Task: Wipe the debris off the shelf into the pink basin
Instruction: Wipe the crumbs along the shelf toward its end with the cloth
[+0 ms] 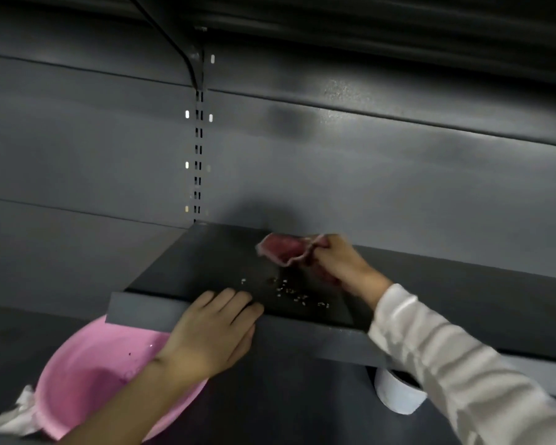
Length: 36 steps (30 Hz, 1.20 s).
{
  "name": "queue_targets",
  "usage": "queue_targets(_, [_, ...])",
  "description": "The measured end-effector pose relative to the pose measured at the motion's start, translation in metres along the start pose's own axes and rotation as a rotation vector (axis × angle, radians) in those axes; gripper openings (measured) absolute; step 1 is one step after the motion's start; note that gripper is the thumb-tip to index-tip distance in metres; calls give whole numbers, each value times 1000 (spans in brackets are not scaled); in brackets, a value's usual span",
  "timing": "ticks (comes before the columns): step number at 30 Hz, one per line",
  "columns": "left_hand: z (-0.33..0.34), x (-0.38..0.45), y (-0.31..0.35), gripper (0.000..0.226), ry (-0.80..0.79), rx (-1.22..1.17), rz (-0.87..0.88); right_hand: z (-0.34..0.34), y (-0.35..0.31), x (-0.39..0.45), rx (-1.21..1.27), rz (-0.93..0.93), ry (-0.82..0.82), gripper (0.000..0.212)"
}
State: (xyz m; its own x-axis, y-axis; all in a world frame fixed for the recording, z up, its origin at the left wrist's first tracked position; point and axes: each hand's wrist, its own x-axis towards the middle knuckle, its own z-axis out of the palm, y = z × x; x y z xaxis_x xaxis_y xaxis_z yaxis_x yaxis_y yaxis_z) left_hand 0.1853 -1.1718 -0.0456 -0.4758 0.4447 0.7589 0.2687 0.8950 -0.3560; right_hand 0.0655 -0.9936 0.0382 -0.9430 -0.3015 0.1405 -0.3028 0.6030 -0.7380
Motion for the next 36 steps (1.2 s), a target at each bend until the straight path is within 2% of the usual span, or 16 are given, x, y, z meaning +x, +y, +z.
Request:
queue_targets(2, [-5,-3,-9,37,-28,6,2,-25,15,-8,9,78,100,29])
queue_targets(5, [-11,-8,-23,36,-39,3,15,-56,47,-31,-132,275,275,29])
queue_targets(9, [-15,-18,-42,34,-48,-29,24,-52,54,-60,-298,523,232,64])
queue_targets(11, [-15,-26,-53,34,-50,-64,20,-36,42,-63,-379,586,244,59])
queue_targets(15, [-16,-43,-74,38,-30,-65,51,5,8,-57,-473,540,192,35])
queue_targets(18, [-19,-49,-86,34,6,-138,62,34,-17,-51,-372,530,192,33])
queue_targets(22, [-17,-53,-91,33,48,-224,59,64,-49,-48,-393,439,182,35])
queue_targets(27, [-19,-48,-91,35,13,-186,69,105,-79,-31,-398,313,211,34])
queue_targets(33, [-15,-45,-98,31,-11,-173,62,52,-49,-6,-189,406,385,32])
queue_targets(36, [-10,-48,-97,30,0,-167,74,24,-17,-1,-169,531,366,43])
